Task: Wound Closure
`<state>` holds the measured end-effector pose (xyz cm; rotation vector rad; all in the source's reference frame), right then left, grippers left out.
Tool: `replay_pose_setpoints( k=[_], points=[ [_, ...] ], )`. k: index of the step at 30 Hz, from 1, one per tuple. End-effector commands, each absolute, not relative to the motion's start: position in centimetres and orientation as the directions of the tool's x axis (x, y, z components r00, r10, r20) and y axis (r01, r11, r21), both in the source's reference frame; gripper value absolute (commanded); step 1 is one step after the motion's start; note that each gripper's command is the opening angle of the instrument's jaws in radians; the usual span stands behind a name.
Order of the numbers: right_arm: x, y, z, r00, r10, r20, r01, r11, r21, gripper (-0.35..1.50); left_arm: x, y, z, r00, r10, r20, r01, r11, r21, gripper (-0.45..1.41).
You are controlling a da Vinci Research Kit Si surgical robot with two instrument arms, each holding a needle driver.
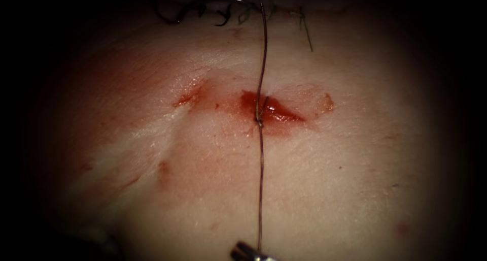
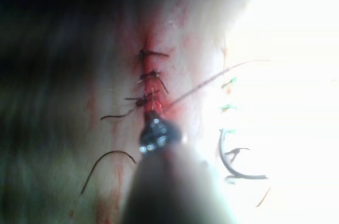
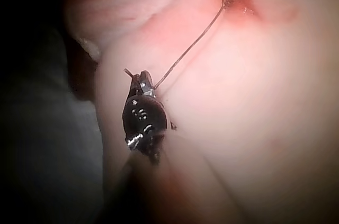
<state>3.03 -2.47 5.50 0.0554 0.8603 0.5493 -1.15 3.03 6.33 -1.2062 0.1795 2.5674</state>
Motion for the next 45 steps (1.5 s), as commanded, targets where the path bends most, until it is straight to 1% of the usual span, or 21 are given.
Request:
replay_pose_setpoints(
  k=[1, 11, 17, 21, 22, 23, 25, 26, 27, 28, 34, 42, 44, 45],
  points=[
    [3.19, -2.4, 5.5, 0.517, 0.478, -0.711, -0.430, 0.862, 0.267, -0.35, -1.16, 3.0, 6.4, -0.601, 0.210, -0.771, -0.314, -0.949, -0.014, -0.45],
    [3.31, -2.1, 5.3, 0.482, 0.480, -0.733, -0.431, 0.858, 0.279, -0.35, -0.63, 2.0, 6.1, -0.602, 0.205, -0.772, -0.285, -0.958, -0.032, -0.45],
    [3.33, -2.2, 5.2, 0.473, 0.472, -0.744, -0.407, 0.866, 0.291, -0.35, -0.29, 1.5, 5.9, -0.598, 0.203, -0.775, -0.284, -0.958, -0.032, -0.45],
    [3.40, -2.3, 5.1, 0.477, 0.465, -0.746, -0.359, 0.878, 0.317, -0.35, -0.12, 1.2, 5.8, -0.593, 0.210, -0.778, -0.291, -0.956, -0.037, -0.45],
    [3.40, -2.3, 5.1, 0.479, 0.463, -0.745, -0.355, 0.879, 0.318, -0.16, -0.08, 1.1, 5.8, -0.595, 0.208, -0.777, -0.289, -0.957, -0.034, -0.45],
    [3.40, -2.3, 5.1, 0.481, 0.463, -0.745, -0.352, 0.880, 0.320, 0.20, -0.05, 1.0, 5.7, -0.593, 0.211, -0.777, -0.294, -0.955, -0.035, -0.45],
    [3.37, -2.4, 5.0, 0.477, 0.454, -0.752, -0.340, 0.885, 0.319, 0.84, 0.00, 0.8, 5.7, -0.597, 0.208, -0.775, -0.293, -0.956, -0.030, -0.45],
    [3.34, -2.4, 5.0, 0.474, 0.453, -0.755, -0.337, 0.885, 0.320, 1.03, 0.02, 0.7, 5.7, -0.600, 0.207, -0.773, -0.294, -0.955, -0.028, -0.45],
    [3.30, -2.4, 4.9, 0.470, 0.452, -0.758, -0.336, 0.886, 0.320, 1.13, 0.04, 0.7, 5.7, -0.601, 0.207, -0.772, -0.294, -0.955, -0.028, -0.45],
    [3.20, -2.4, 4.8, 0.470, 0.458, -0.755, -0.338, 0.883, 0.325, 1.30, 0.08, 0.6, 5.6, -0.600, 0.208, -0.773, -0.292, -0.956, -0.030, -0.45],
    [2.72, -2.4, 4.4, 0.478, 0.473, -0.740, -0.351, 0.875, 0.334, 1.45, 0.16, 0.6, 5.6, -0.598, 0.210, -0.774, -0.293, -0.956, -0.033, -0.45],
    [1.93, -1.9, 4.0, 0.455, 0.523, -0.720, -0.393, 0.844, 0.365, 1.43, 0.25, 0.4, 5.4, -0.599, 0.211, -0.773, -0.293, -0.956, -0.034, -0.45],
    [1.73, -1.6, 3.8, 0.470, 0.545, -0.695, -0.439, 0.827, 0.352, 1.43, 0.28, 0.4, 5.4, -0.597, 0.212, -0.774, -0.294, -0.955, -0.035, -0.45],
    [1.67, -1.5, 3.8, 0.474, 0.556, -0.683, -0.466, 0.816, 0.342, 1.46, 0.29, 0.4, 5.4, -0.595, 0.213, -0.775, -0.295, -0.955, -0.036, -0.45]
  ],
)
